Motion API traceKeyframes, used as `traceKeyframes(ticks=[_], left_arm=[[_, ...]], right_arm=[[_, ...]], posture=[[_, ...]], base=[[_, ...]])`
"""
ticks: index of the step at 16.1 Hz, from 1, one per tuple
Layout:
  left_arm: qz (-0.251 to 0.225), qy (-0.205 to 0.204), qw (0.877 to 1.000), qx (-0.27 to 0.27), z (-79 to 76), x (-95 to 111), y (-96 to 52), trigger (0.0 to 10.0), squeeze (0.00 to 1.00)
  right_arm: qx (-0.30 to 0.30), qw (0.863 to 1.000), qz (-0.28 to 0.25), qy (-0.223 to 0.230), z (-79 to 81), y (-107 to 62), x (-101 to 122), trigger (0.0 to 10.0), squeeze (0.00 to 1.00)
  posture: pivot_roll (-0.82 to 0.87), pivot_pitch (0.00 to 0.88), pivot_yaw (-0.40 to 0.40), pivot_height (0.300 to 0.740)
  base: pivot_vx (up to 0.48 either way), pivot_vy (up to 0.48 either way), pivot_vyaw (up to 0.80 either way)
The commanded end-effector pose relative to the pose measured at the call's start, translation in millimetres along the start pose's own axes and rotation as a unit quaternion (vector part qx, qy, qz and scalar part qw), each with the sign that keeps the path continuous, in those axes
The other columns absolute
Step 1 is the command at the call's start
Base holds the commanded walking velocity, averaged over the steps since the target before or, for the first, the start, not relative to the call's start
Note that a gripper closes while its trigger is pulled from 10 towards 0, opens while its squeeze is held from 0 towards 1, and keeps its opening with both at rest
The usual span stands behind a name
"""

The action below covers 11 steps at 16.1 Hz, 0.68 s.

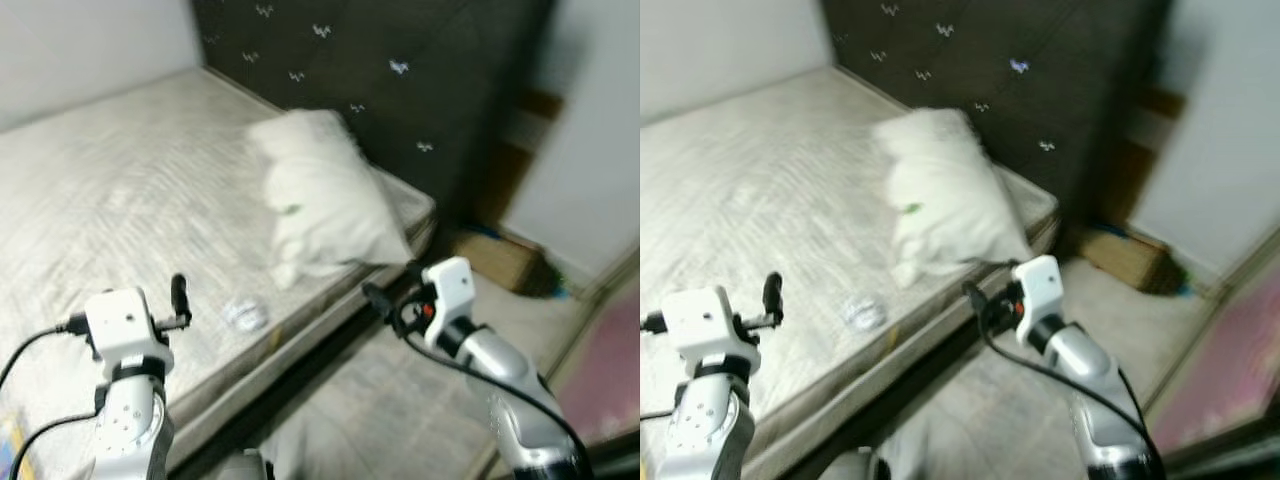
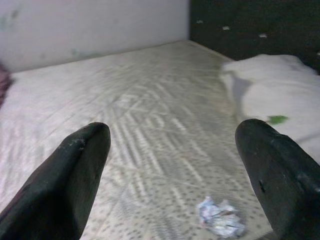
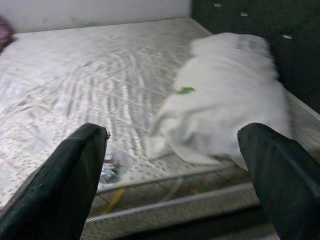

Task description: Clean up the room

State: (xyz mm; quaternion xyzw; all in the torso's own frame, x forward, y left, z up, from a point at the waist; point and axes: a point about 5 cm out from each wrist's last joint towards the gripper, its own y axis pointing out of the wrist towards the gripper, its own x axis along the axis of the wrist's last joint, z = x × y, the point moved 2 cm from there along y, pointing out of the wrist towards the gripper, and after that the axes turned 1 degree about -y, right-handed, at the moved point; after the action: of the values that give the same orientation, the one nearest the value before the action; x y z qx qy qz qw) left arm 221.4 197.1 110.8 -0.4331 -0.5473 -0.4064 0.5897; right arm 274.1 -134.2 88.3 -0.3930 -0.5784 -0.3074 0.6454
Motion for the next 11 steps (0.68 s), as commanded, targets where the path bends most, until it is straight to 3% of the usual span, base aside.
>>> traceKeyframes(ticks=[1,11], left_arm=[[0.000,0.001,1.000,0.002,3.2,0.1,1.1,10.0,0.00],[0.005,-0.017,1.000,-0.018,-2.8,-1.3,-0.3,10.0,0.00]], right_arm=[[0.015,1.000,-0.009,0.000,5.8,4.7,4.3,10.0,0.00],[0.012,1.000,-0.009,0.004,3.2,5.3,4.4,10.0,0.00]], posture=[[0.01,0.023,-0.050,0.740],[0.00,0.037,-0.055,0.740]], base=[[0.000,0.000,0.80],[0.000,0.000,0.80]])
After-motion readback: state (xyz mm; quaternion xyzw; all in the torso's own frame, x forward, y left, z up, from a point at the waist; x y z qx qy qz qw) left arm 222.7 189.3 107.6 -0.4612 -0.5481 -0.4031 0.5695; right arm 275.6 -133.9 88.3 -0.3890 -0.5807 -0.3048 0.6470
